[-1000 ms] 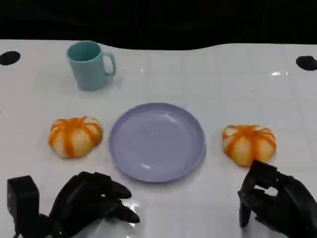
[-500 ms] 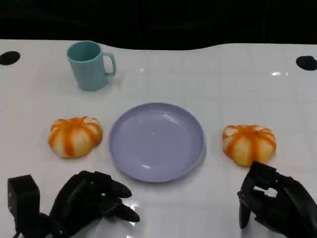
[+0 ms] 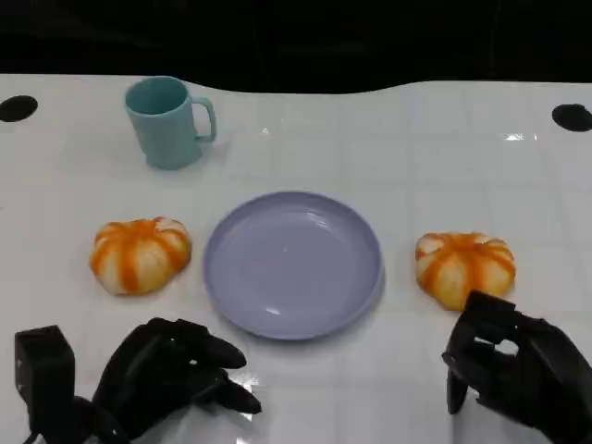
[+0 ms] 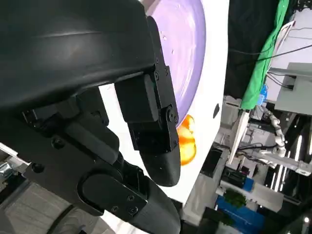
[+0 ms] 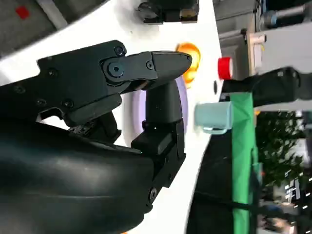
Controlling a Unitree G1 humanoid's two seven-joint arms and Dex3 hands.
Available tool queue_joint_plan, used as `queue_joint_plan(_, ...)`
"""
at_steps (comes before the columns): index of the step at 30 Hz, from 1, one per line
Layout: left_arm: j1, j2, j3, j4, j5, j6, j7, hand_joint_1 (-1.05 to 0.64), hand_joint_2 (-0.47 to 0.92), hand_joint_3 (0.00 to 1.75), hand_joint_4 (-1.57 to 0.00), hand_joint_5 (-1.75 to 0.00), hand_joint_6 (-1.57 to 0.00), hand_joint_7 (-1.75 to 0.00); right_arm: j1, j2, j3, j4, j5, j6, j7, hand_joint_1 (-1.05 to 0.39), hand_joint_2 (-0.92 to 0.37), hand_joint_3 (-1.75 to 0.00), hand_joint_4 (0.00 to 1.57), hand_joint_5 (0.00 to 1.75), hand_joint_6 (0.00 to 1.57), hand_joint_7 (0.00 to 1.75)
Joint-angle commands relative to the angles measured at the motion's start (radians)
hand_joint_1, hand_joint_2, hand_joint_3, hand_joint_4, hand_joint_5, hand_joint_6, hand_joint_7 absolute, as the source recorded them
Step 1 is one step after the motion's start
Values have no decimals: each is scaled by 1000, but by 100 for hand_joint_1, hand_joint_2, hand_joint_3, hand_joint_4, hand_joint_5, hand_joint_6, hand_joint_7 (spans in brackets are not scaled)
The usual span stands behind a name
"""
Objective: Grasp the bread from the table and place it into the plate.
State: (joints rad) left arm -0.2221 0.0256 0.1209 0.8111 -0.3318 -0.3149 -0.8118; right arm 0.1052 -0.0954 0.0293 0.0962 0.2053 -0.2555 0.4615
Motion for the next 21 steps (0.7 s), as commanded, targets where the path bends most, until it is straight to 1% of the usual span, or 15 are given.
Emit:
queue_joint_plan(1, -4, 14, 4, 13, 8, -6, -7, -105, 70, 0, -157, -21, -156, -2, -57, -49, -16, 38, -35, -119, 25, -55, -92, -23, 52, 157, 50, 115)
queue_joint_plan(3, -4, 13, 5, 13, 5, -4, -11, -105, 70, 0, -157, -20, -156, -2, -80, -69, -19, 51, -52, -149, 27, -56, -92, -22, 50, 141, 47, 98)
queue_joint_plan(5, -4, 13, 5, 13, 6, -6, -10, -105, 70, 0, -157, -20, -156, -2, -103, -103, -22, 53, -91, -162, 19, -55, -92, -19, 49, 118, 47, 77)
queue_joint_plan(6, -3, 13, 4, 12, 10, -10, -4, -105, 70, 0, -157, -20, -156, -2, -114, -123, -23, 52, -120, -169, 10, -54, -92, -16, 47, 104, 48, 63)
queue_joint_plan(10, -5, 13, 5, 15, 13, -12, 3, -105, 70, 0, -157, -20, -157, -2, -135, -194, -25, 19, -240, -160, -34, -58, -92, -13, 36, 80, 46, 32)
queue_joint_plan(12, -9, 13, 8, 18, 6, -2, -6, -105, 70, 0, -157, -20, -157, -2, -141, -217, -26, 8, -284, -166, -60, -59, -92, -10, 33, 66, 46, 16)
queue_joint_plan(13, -10, 13, 9, 20, 4, -1, -8, -105, 69, 0, -157, -20, -157, -2, -146, -232, -25, -2, -327, -172, -84, -59, -92, -9, 33, 63, 47, 12)
queue_joint_plan(14, -12, 14, 10, 23, 2, 2, -10, -105, 69, 0, -157, -20, -157, -2, -156, -258, -21, -11, -400, -182, -116, -59, -92, -8, 32, 57, 46, 8)
queue_joint_plan(15, -13, 14, 11, 25, 1, 2, -11, -105, 69, 0, -157, -20, -157, -2, -165, -279, -17, -19, -460, -188, -142, -60, -92, -8, 30, 47, 42, 4)
queue_joint_plan(16, -13, 14, 11, 26, 0, 4, -12, -105, 69, 0, -157, -20, -157, -2, -178, -301, -9, -29, -533, -190, -174, -61, -92, -7, 29, 43, 41, 2)
queue_joint_plan(17, -14, 14, 11, 26, 0, 5, -11, -105, 69, 0, -157, -21, -157, -2, -189, -315, -2, -33, -585, -190, -198, -64, -92, -5, 29, 39, 38, 1)
queue_joint_plan(19, -13, 14, 11, 25, 4, 2, -7, -105, 68, 0, -157, -21, -157, -2, -210, -333, 13, -33, -677, -188, -253, -66, -91, -3, 30, 34, 36, 0)
queue_joint_plan(21, -11, 14, 9, 23, 8, -3, -3, -105, 69, 0, -157, -21, -157, -2, -227, -342, 28, -32, -738, -175, -289, -68, -89, -1, 31, 30, 33, 0)
